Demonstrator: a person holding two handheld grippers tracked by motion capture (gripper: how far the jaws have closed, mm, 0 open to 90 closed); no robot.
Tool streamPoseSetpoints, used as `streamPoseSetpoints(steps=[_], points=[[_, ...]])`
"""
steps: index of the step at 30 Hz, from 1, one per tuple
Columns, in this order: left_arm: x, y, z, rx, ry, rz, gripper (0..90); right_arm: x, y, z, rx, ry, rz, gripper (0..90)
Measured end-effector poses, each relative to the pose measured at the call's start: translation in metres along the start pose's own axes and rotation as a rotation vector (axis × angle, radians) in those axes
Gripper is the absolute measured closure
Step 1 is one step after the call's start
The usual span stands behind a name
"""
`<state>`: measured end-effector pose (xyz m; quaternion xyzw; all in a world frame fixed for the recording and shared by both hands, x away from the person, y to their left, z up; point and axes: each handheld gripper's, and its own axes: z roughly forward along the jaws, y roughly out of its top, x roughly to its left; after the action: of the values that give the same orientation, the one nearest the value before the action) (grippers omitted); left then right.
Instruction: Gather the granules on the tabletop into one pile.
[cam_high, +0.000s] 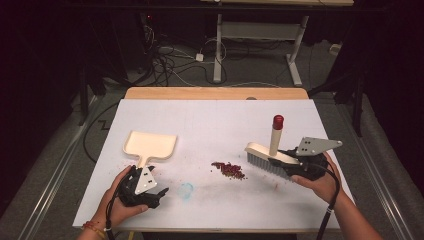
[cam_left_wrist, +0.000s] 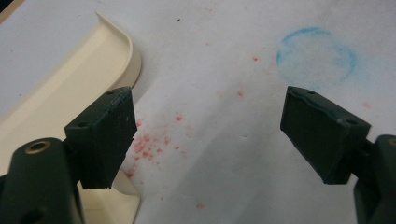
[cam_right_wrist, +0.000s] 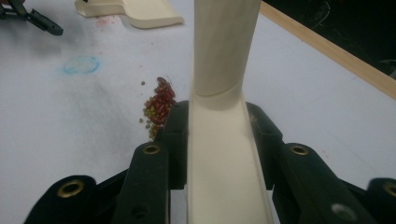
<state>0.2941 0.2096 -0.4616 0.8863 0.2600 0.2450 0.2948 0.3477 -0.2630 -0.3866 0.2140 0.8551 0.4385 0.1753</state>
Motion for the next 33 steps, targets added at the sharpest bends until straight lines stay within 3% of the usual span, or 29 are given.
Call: streamPoseSetpoints(steps=[14, 20, 26, 30, 33], points=[[-0.001, 0.0, -0.001, 0.006, 0.008, 0.0, 17.8, 0.008, -0.014, -0.035, 0.078, 0.007, 0.076, 67.6], [-0.002, 0.0, 0.0, 0.013, 0.004, 0.004, 17.8, 0.004, -0.023, -0.047, 0.082, 0.11, 0.171, 67.6], [-0.003, 0.001, 0.001, 0.016, 0.0, 0.006, 17.8, -0.003, -0.033, -0.037, 0.149, 0.165, 0.227, 67.6], [-0.003, 0.003, 0.004, 0.019, -0.006, 0.01, 17.8, -0.016, -0.034, -0.023, 0.195, 0.135, 0.208, 67.5], [-0.004, 0.004, 0.005, 0.019, -0.01, 0.014, 17.8, -0.032, -0.035, -0.013, 0.208, 0.143, 0.21, 66.1]])
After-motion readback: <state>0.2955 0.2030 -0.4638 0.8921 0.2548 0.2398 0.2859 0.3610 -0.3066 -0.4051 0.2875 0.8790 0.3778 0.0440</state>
